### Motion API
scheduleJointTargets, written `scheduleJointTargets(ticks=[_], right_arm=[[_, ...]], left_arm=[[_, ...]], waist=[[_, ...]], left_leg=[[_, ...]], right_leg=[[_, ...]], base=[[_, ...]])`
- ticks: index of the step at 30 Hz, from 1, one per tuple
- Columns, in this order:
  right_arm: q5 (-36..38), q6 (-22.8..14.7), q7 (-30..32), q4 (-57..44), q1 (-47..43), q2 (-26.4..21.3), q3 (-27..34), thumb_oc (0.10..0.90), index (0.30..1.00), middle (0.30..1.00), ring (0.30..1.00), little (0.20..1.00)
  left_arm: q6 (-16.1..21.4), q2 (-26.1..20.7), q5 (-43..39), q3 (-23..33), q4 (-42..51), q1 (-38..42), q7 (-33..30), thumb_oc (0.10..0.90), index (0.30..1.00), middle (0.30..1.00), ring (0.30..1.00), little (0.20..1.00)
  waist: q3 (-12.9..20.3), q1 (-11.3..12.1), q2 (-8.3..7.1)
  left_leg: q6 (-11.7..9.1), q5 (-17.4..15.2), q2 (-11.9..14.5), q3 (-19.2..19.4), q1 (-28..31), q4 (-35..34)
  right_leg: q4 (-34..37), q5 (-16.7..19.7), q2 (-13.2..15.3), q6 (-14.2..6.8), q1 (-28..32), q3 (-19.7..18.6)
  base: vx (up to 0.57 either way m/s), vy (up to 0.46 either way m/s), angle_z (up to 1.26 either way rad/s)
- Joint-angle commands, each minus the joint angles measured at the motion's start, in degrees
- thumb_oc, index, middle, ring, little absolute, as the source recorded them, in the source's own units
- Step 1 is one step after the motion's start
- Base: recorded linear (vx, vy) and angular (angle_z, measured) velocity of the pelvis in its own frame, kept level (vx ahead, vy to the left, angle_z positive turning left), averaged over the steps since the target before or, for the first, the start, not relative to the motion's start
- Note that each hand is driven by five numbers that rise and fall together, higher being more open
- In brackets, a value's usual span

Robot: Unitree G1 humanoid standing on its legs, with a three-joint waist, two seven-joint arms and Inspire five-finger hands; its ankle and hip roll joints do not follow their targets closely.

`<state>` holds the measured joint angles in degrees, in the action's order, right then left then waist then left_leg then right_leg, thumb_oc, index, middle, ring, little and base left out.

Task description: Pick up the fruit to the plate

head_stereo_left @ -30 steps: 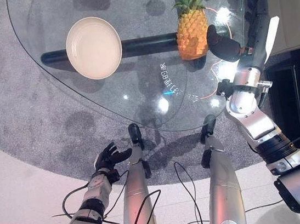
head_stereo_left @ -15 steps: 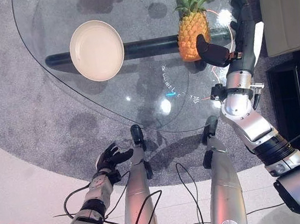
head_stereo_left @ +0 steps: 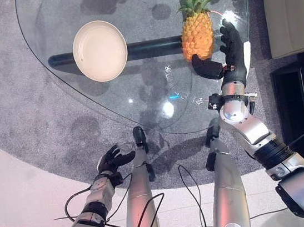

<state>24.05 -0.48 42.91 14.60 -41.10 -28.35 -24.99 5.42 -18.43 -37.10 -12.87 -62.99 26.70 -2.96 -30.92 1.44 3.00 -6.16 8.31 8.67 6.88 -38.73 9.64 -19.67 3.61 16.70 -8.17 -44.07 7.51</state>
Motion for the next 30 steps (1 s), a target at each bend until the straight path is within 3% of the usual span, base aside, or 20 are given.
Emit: scheduleJointTargets(ticks=[1, 2, 4, 5, 7, 13, 14, 17, 18, 22, 23, 24, 30], right_arm=[[-0.36, -2.91, 0.01, -3.99, -3.46, -0.27, 1.48, 0.8, 0.9, 0.9, 0.9, 0.9], [-0.08, -2.72, 0.11, -3.72, -2.98, -0.09, 1.22, 0.8, 0.9, 0.9, 0.9, 0.9], [0.65, -2.69, 0.12, -2.52, -3.55, -0.05, 1.16, 0.8, 0.9, 0.9, 0.9, 0.9], [0.71, -2.68, 0.13, -2.48, -4.23, -0.16, 1.26, 0.8, 0.9, 0.9, 0.9, 0.9], [2.06, -2.47, 0.66, -1.15, -4.23, 0.22, 0.91, 0.8, 0.9, 0.9, 0.9, 0.9], [4.35, -2.78, 1.05, 1.47, -6.22, 0.92, 0.96, 0.8, 0.9, 0.9, 0.9, 0.9], [4.5, -2.93, 1.03, 1.81, -7.16, 0.8, 1.02, 0.8, 0.9, 0.9, 0.9, 0.9], [4.56, -2.41, 1.33, 2.09, -7.95, 1.26, 0.86, 0.8, 0.9, 0.9, 0.9, 0.9], [4.36, -2.48, 1.43, 2.09, -7.35, 1.52, 0.65, 0.8, 0.9, 0.9, 0.9, 0.9], [4.51, -1.93, 1.62, 1.69, -7.65, 1.45, 0.58, 0.8, 0.9, 0.9, 0.9, 0.9], [4.47, -1.82, 1.73, 1.71, -8.35, 1.49, 0.66, 0.8, 0.9, 0.9, 0.9, 0.9], [4.53, -1.76, 1.83, 1.82, -7.79, 1.69, 0.53, 0.8, 0.9, 0.9, 0.9, 0.9], [6.23, -1.62, 1.55, 2.63, -8.64, 1.91, 0.33, 0.8, 0.9, 0.9, 0.9, 0.9]], left_arm=[[0.13, -1.8, 1.96, -1.47, -1.56, -3.64, -0.31, 0.8, 0.9, 0.9, 0.9, 0.9], [0.2, -1.7, 1.94, -1.84, -1.69, -4.27, -0.33, 0.8, 0.9, 0.9, 0.9, 0.9], [0.35, -1.81, 1.99, -1.9, -2.0, -4.2, 0.03, 0.8, 0.9, 0.9, 0.9, 0.9], [0.36, -1.89, 1.98, -1.7, -1.95, -3.59, 0.03, 0.8, 0.9, 0.9, 0.9, 0.9], [0.22, -1.79, 2.01, -2.07, -2.03, -4.04, 0.08, 0.8, 0.9, 0.9, 0.9, 0.9], [0.33, -1.55, 2.07, -2.77, -2.3, -3.9, 0.21, 0.8, 0.9, 0.9, 0.9, 0.9], [0.32, -1.73, 2.08, -2.55, -2.35, -3.22, 0.41, 0.8, 0.9, 0.9, 0.9, 0.9], [0.12, -1.44, 2.14, -2.95, -2.05, -3.26, 0.08, 0.8, 0.9, 0.9, 0.9, 0.9], [0.14, -1.37, 2.01, -3.28, -1.98, -3.94, 0.11, 0.8, 0.9, 0.9, 0.9, 0.9], [-0.19, -1.67, 1.95, -3.25, -1.57, -4.01, 0.29, 0.8, 0.9, 0.9, 0.9, 0.9], [-0.22, -1.74, 1.95, -2.99, -1.64, -3.26, 0.38, 0.8, 0.9, 0.9, 0.9, 0.9], [-0.13, -1.55, 1.94, -3.25, -1.73, -3.87, 0.39, 0.8, 0.9, 0.9, 0.9, 0.9], [-0.04, -1.11, 2.02, -3.74, -1.75, -3.95, 0.39, 0.8, 0.9, 0.9, 0.9, 0.9]], waist=[[1.13, -0.05, 1.13], [1.13, 0.08, 1.15], [1.13, 0.22, 1.23], [1.13, 0.16, 1.19], [1.13, 0.43, 1.33], [1.13, 0.94, 1.68], [1.13, 0.93, 1.7], [1.13, 1.11, 1.89], [1.13, 1.23, 2.02], [1.13, 1.26, 2.08], [1.13, 1.18, 2.04], [1.13, 1.25, 2.1], [1.13, 1.43, 2.31]], left_leg=[[-1.48, -2.57, 0.86, -3.18, -2.46, 4.84], [-1.86, -4.08, 1.02, -3.3, -0.96, 5.06], [-1.9, -4.03, 1.03, -3.35, -1.08, 5.11], [-1.54, -2.5, 0.9, -3.27, -2.61, 4.9], [-1.88, -4.1, 1.01, -3.41, -1.12, 5.33], [-1.87, -4.11, 0.98, -3.53, -1.22, 5.42], [-1.51, -2.52, 0.83, -3.45, -2.77, 5.17], [-1.45, -2.55, 0.63, -3.53, -2.71, 5.2], [-1.79, -4.05, 0.71, -3.61, -1.17, 5.34], [-1.78, -3.97, 0.68, -3.57, -1.07, 5.27], [-1.44, -2.42, 0.59, -3.48, -2.56, 5.05], [-1.81, -3.94, 0.71, -3.55, -1.07, 5.32], [-1.87, -3.66, 0.71, -3.46, -0.64, 4.65]], right_leg=[[1.22, 0.46, 1.26, -0.96, 0.13, 1.65], [0.64, -1.09, 1.21, -1.51, 1.43, 1.44], [0.59, -1.05, 1.27, -1.49, 1.33, 1.43], [1.18, 0.51, 1.33, -0.96, 0.03, 1.66], [0.24, -1.2, 1.24, -1.45, 1.28, 1.38], [0.06, -1.21, 1.47, -1.44, 1.19, 1.52], [0.67, 0.42, 1.57, -0.9, -0.12, 1.79], [0.59, 0.39, 1.6, -0.86, -0.05, 1.84], [0.0, -1.2, 1.54, -1.37, 1.26, 1.55], [0.0, -1.13, 1.52, -1.41, 1.28, 1.53], [0.57, 0.44, 1.56, -0.87, 0.02, 1.76], [-0.11, -1.15, 1.5, -1.42, 1.26, 1.47], [0.35, -1.02, 1.63, -1.49, 1.63, 1.61]], base=[[0.08, -0.02, 0.01], [0.08, -0.019, 0.01], [0.01, -0.007, 0.01], [0.0, 0.0, 0.0], [0.04, -0.005, 0.0], [-0.01, 0.001, 0.0], [-0.06, 0.009, 0.0], [0.0, 0.002, 0.02], [0.06, -0.004, 0.05], [0.0, 0.002, 0.02], [0.0, 0.0, 0.0], [0.0, 0.0, 0.0], [0.01, 0.0, 0.0]])
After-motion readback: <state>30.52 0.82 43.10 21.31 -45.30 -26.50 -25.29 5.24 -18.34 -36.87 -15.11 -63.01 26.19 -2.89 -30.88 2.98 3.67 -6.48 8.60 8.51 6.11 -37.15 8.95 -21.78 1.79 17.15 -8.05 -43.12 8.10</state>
